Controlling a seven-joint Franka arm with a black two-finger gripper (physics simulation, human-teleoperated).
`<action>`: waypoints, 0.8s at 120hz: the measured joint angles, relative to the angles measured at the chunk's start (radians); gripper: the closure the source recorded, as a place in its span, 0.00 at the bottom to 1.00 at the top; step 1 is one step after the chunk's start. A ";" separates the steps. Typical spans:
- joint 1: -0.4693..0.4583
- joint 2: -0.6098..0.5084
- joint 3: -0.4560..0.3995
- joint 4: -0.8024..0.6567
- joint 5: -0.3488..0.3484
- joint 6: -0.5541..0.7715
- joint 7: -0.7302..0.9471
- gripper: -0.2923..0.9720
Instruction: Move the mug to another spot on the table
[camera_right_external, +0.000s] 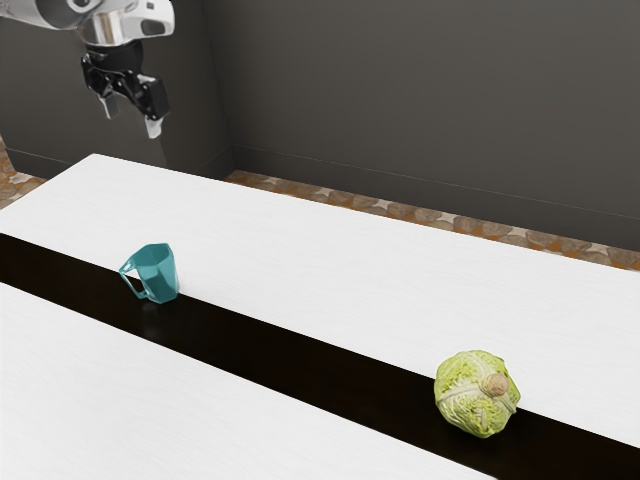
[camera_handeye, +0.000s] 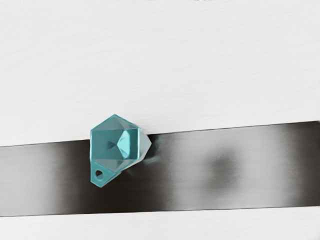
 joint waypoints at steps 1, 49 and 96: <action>-0.002 0.001 0.000 0.000 0.000 0.000 0.001 0.23; -0.013 -0.011 0.056 -0.219 0.004 0.003 0.053 0.23; -0.008 0.084 0.233 -0.389 -0.079 0.111 0.257 0.23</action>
